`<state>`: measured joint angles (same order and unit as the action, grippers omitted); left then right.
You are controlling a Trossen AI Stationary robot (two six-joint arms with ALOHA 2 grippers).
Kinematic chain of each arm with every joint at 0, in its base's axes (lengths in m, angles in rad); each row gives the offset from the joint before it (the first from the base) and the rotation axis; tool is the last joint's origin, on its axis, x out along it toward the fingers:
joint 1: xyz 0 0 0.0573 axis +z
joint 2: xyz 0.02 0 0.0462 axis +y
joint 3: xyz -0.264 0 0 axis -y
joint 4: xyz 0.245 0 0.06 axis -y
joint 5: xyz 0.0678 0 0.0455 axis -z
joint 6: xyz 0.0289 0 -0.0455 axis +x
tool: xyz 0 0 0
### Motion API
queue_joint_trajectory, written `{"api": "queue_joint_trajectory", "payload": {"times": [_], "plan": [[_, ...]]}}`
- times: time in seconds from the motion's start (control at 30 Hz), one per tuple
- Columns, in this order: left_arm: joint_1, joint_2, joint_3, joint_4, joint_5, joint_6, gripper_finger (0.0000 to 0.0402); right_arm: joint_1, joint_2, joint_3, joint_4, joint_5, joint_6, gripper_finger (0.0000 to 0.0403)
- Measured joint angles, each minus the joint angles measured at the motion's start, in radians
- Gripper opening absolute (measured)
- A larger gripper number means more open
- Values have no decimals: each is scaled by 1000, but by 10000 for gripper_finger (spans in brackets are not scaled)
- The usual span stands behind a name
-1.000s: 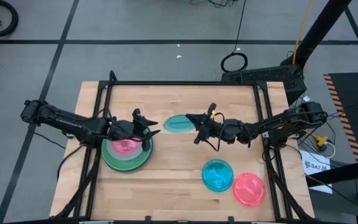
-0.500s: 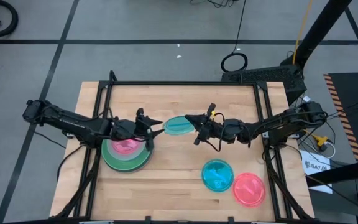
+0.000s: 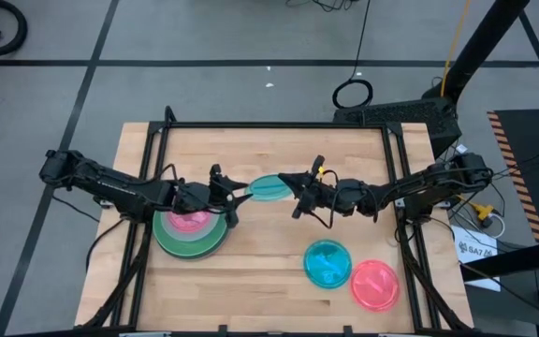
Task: Stack plastic plates
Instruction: Stack the top light blue plate on top of the light pink plate
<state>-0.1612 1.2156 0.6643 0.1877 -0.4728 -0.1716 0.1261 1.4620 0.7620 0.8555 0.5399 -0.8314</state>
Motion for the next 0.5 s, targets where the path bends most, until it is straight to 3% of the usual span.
{"api": "queue_joint_trajectory", "payload": {"times": [0.33,0.5], "plan": [[4,0,0,-3,-3,-25,18,0,0,0,1,-71,36,26],[4,0,0,-3,-3,-50,9,-1,0,0,0,-70,55,59]]}}
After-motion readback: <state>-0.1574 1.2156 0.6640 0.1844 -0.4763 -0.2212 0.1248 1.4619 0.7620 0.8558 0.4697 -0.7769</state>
